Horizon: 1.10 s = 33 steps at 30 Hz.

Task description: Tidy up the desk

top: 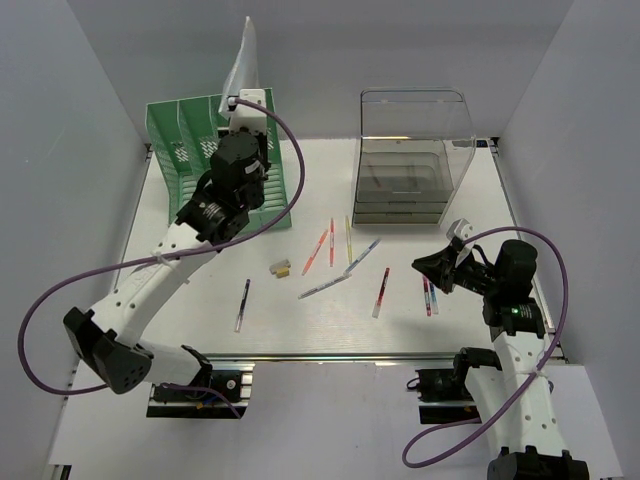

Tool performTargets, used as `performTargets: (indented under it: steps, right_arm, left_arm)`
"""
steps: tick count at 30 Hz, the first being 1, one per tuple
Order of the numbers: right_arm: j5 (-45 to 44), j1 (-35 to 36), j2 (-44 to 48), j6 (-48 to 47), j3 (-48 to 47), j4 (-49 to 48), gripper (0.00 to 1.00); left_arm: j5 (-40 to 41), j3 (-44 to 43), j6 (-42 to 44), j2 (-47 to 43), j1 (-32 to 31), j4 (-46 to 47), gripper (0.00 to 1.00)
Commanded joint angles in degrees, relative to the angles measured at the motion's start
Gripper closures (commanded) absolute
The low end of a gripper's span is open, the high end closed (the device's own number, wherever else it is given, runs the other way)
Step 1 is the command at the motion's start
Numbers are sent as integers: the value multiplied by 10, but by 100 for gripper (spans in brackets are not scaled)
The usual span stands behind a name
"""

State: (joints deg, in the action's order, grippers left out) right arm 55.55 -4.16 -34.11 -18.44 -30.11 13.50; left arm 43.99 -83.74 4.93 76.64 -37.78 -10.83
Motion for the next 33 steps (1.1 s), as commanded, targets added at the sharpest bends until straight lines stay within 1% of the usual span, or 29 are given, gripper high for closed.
performTargets:
  steps: [1, 11, 12, 18, 25, 28, 29, 33]
  right_arm:
    - [-7, -2, 5, -1, 3, -21, 85]
    - [-17, -3, 12, -1, 6, -22, 85]
    - [-18, -4, 13, -1, 6, -22, 85]
    - [-24, -3, 14, -3, 8, -23, 85]
    - [-28, -4, 9, -5, 9, -23, 85]
    - [-28, -4, 8, -6, 11, -25, 85]
    - [-28, -4, 8, -6, 11, -24, 85]
    - [-30, -4, 6, -7, 13, -25, 85]
  left_arm:
    - [-7, -21, -6, 17, 10, 45, 100]
    - [-31, -58, -42, 108, 52, 44, 100]
    - [-33, -57, -63, 112, 52, 47, 100]
    - [-70, -40, -120, 138, 82, 70, 100]
    - [-101, -33, -164, 162, 111, 103, 100]
    - [-110, -25, -171, 169, 111, 102, 100]
    - [-112, -19, -174, 170, 111, 126, 100]
    - [-117, 16, -183, 165, 111, 150, 100]
